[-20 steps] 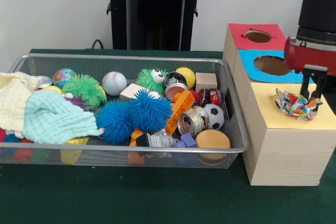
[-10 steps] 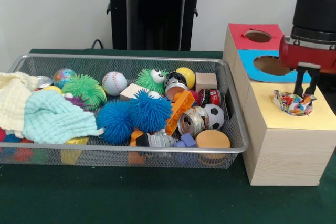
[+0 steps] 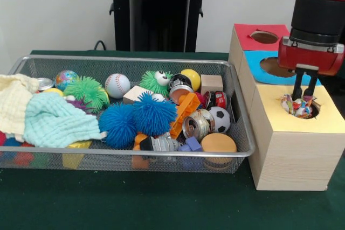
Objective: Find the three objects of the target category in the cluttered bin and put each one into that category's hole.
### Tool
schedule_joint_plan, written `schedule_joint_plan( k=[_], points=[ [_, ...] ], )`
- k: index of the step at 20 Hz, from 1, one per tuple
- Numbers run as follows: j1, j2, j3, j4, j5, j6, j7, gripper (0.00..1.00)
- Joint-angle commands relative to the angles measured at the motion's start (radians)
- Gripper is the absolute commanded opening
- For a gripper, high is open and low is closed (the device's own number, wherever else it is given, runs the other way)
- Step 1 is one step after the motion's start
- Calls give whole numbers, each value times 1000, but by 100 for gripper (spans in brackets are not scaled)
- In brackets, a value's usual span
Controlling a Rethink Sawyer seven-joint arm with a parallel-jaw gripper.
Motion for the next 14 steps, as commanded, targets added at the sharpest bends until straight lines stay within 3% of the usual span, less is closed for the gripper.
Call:
schedule_joint_plan(
  k=[1, 12, 13, 14],
  points=[
    [-53, 28, 110, 116, -30, -6, 143, 0],
    [-61, 36, 112, 102, -38, -41, 144, 0],
    [-59, 38, 109, 100, -39, -44, 147, 100],
    [-59, 38, 110, 101, -40, -50, 147, 100]
  ],
)
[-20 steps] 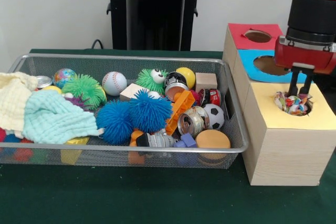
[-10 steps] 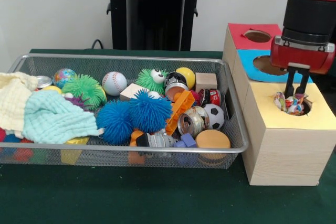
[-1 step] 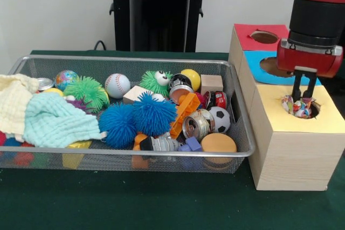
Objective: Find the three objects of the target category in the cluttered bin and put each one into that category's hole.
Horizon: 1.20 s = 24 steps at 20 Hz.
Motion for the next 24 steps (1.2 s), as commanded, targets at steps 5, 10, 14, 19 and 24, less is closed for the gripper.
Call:
schedule_joint_plan(
  k=[5, 10, 14, 19, 24],
  points=[
    [-34, 39, 86, 98, -39, -60, 152, 100],
    [-33, 45, 87, 84, -33, -49, 151, 100],
    [-39, 40, 97, 85, -21, -47, 161, 100],
    [-28, -20, 75, 94, -11, 16, 170, 100],
    [-33, -91, 63, 102, -9, 92, 161, 100]
  ],
)
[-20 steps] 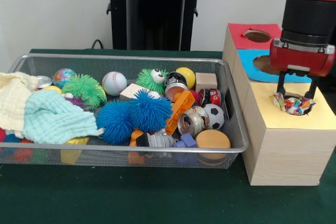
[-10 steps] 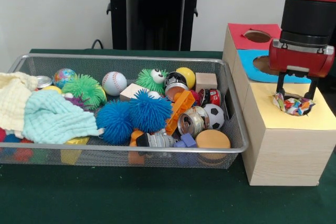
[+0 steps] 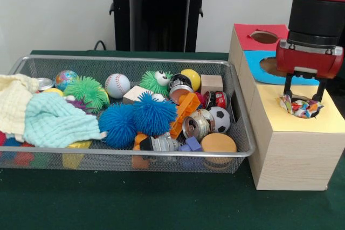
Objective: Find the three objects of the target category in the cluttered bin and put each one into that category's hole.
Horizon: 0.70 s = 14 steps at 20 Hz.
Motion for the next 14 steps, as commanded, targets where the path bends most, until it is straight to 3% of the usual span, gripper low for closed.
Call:
schedule_joint_plan(
  k=[1, 5, 11, 12, 14],
  points=[
    [-23, -93, 49, 87, -12, 170, 159, 100],
    [-20, -122, 28, 67, -16, 236, 159, 100],
    [-33, -133, 56, 95, -14, 190, 149, 100],
    [-39, -136, 66, 104, -13, 180, 145, 0],
    [-36, -137, 62, 107, -17, 166, 144, 0]
  ],
)
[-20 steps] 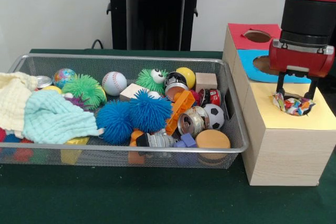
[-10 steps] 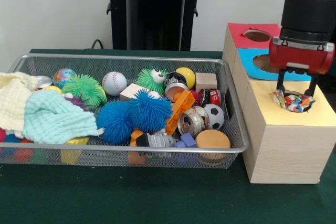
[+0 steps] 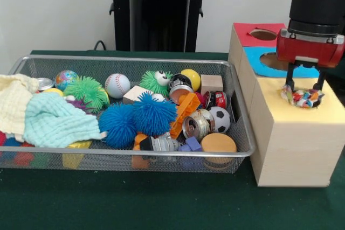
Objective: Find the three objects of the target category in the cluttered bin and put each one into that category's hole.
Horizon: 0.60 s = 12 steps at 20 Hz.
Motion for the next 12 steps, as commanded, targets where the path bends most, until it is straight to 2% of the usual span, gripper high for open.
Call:
schedule_joint_plan(
  k=[1, 8, 10, 12],
  points=[
    [-31, -95, 63, 91, -14, 107, 148, 0],
    [-25, -83, 50, 74, -26, 106, 147, 0],
    [-9, -75, 22, 46, -34, 154, 157, 0],
    [-10, -78, 27, 51, -18, 163, 177, 0]
  ],
)
